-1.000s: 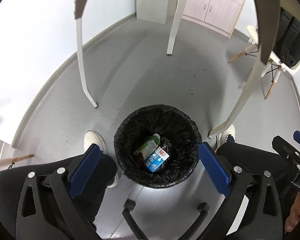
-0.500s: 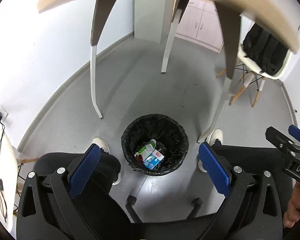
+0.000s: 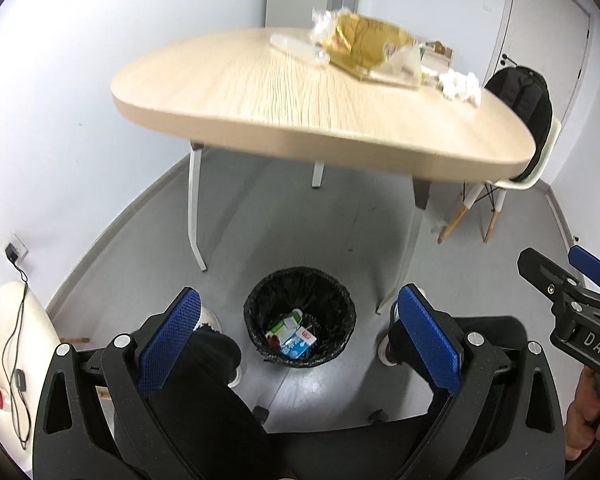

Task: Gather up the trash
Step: 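Raise both grippers from the bin back toward the table, then grasp the clear plastic tube with the left gripper while the right grasps the white tissue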

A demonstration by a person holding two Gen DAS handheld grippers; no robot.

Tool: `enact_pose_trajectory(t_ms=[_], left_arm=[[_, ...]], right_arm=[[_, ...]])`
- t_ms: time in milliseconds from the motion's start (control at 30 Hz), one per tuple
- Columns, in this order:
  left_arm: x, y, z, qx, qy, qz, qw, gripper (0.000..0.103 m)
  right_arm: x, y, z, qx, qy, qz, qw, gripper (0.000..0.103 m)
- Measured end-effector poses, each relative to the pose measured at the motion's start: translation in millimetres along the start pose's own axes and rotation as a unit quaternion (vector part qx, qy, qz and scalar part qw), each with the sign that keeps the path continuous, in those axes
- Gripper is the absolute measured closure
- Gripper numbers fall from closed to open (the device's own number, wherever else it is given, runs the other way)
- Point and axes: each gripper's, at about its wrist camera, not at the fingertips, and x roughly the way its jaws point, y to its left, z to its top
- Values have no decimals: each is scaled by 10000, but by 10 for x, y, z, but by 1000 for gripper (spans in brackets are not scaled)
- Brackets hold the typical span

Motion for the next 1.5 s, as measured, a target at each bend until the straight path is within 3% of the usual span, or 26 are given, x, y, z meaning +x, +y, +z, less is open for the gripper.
enact_pose_trajectory(t_ms=[267, 500, 967, 1500], left_arm=[[-252, -3, 270, -48, -252, 91, 9996, 6], [-246, -11, 698, -59, -370, 165, 9992, 6], [556, 15, 1873, -168, -187, 314, 9992, 8], [1347, 122, 2625, -445, 153, 608, 9970, 16]], right_arm=[[-284, 3, 245, -32, -325, 43, 9995, 8], [-251, -33, 546, 0, -397, 88, 9992, 11], [604, -255, 1589, 69, -220, 132, 9996, 23], [1239, -382, 2183, 63, -2, 126, 9999, 34]])
